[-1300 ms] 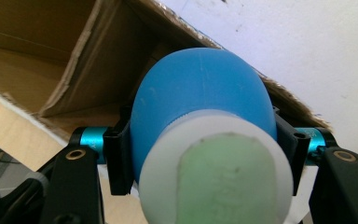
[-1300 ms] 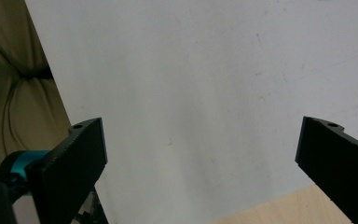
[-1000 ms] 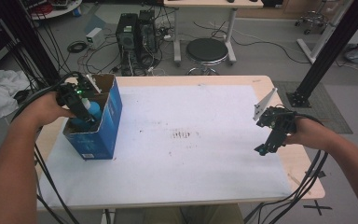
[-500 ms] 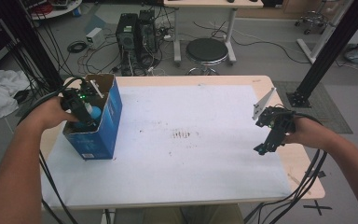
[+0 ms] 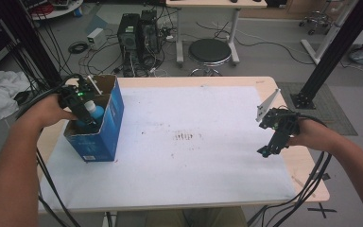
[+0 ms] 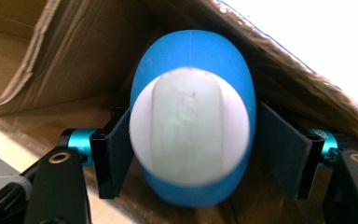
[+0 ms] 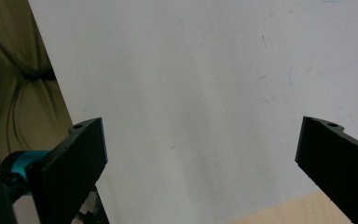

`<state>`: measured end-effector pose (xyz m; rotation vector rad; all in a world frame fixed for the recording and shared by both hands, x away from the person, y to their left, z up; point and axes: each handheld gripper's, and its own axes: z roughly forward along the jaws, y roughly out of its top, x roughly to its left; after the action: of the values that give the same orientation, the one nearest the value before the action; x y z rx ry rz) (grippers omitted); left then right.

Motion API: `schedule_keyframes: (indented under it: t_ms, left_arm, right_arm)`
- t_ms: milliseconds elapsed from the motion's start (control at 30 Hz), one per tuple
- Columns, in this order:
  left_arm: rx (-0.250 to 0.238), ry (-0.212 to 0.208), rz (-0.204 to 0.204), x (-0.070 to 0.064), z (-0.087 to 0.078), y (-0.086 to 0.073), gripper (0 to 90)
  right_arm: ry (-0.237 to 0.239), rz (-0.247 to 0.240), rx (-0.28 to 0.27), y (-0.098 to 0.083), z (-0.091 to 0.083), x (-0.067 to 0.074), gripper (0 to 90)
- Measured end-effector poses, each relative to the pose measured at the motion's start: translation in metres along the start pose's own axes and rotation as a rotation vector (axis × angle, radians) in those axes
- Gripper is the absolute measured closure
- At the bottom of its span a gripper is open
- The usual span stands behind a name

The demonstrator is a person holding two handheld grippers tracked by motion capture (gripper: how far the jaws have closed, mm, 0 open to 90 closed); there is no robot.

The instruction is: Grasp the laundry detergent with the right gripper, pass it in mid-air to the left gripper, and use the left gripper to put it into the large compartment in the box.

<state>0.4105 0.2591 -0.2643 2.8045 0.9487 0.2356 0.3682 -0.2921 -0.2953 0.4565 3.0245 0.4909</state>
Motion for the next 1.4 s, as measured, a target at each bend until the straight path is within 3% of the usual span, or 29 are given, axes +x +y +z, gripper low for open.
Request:
schedule_keyframes:
  t_ms: [133,267,500,900,1100,1400]
  left_arm:
    - [-0.046,-0.003,-0.008,0.0,-0.013,-0.002,28.4]
    - [-0.059,0.015,-0.003,-0.002,-0.023,-0.002,28.3]
    - [-0.113,0.036,-0.034,-0.004,-0.042,-0.003,24.2]
    - [-0.198,0.007,-0.026,-0.02,-0.069,0.013,24.1]
    - [-0.21,-0.033,0.112,-0.035,-0.073,0.031,24.1]
    - [-0.216,-0.077,0.24,-0.055,-0.066,0.067,24.2]
  right_arm:
    - [-0.001,0.005,0.004,0.001,0.0,0.001,1.0]
    - [-0.002,0.002,0.002,0.002,0.0,0.001,1.0]
    - [-0.005,-0.001,-0.002,0.002,-0.003,0.003,1.0]
    - [-0.015,0.008,-0.015,0.001,-0.007,0.004,1.1]
    - [-0.016,0.007,-0.017,0.002,-0.007,0.004,1.1]
    - [-0.015,0.012,-0.022,0.004,-0.009,0.004,1.1]
